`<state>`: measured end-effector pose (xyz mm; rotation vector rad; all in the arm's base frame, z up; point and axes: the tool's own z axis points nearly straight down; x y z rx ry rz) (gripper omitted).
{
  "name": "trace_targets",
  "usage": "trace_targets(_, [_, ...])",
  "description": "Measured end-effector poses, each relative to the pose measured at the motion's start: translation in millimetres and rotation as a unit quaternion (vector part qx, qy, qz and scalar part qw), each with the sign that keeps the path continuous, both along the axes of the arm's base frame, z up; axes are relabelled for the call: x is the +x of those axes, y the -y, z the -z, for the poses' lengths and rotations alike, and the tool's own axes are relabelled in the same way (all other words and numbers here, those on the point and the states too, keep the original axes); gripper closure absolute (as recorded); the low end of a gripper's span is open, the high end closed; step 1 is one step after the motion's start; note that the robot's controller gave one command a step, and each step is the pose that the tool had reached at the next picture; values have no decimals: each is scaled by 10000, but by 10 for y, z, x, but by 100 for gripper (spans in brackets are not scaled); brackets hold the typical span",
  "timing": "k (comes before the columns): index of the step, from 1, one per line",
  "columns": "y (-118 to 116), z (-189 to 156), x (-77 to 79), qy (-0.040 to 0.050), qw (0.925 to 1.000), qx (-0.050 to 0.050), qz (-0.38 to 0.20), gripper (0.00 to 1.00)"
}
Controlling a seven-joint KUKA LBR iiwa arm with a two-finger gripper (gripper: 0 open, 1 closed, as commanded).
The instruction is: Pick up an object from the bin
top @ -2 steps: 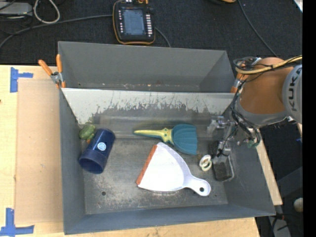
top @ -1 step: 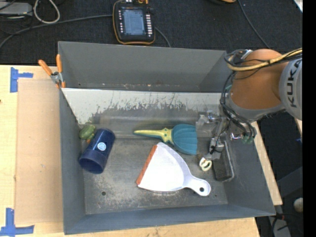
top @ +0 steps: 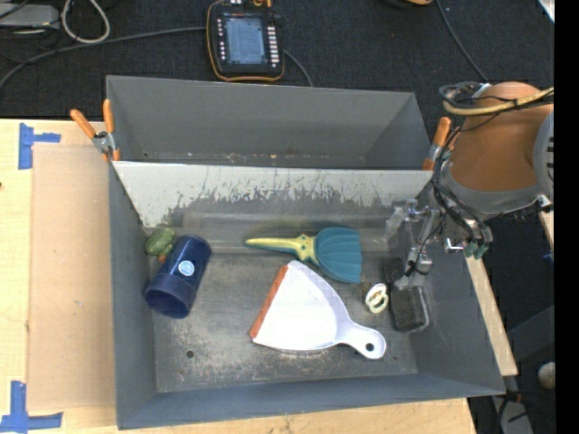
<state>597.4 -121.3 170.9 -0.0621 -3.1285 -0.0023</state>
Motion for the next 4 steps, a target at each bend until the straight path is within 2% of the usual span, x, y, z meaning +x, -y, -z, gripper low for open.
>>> trace_targets(1, [-307,376,65,106,9985,26,-542,0])
trace_targets(2, [-203,-637,191,106,9994,-13,-318,0])
trace_targets(3, [-212,491,238,61,9993,24,-356,0])
trace_targets(4, [-229,250,7,94,9986,6,-526,0])
